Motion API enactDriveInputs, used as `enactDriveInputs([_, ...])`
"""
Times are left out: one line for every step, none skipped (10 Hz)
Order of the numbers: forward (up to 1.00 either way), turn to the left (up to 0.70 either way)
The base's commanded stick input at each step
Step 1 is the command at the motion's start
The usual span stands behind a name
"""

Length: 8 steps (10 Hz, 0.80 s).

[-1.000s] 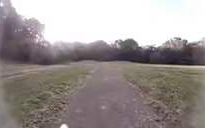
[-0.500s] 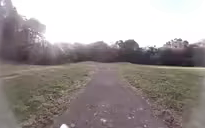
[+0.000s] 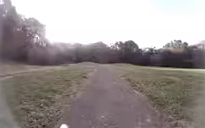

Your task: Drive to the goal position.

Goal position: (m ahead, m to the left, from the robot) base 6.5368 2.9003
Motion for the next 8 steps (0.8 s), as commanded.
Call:
enactDriveInputs([0.50, -0.50])
enactDriveInputs([0.50, -0.50])
enactDriveInputs([0.50, -0.50])
enactDriveInputs([0.50, -0.47])
enactDriveInputs([0.50, -0.09])
enactDriveInputs([0.50, 0.04])
enactDriveInputs([0.50, 0.00])
enactDriveInputs([0.50, 0.00])
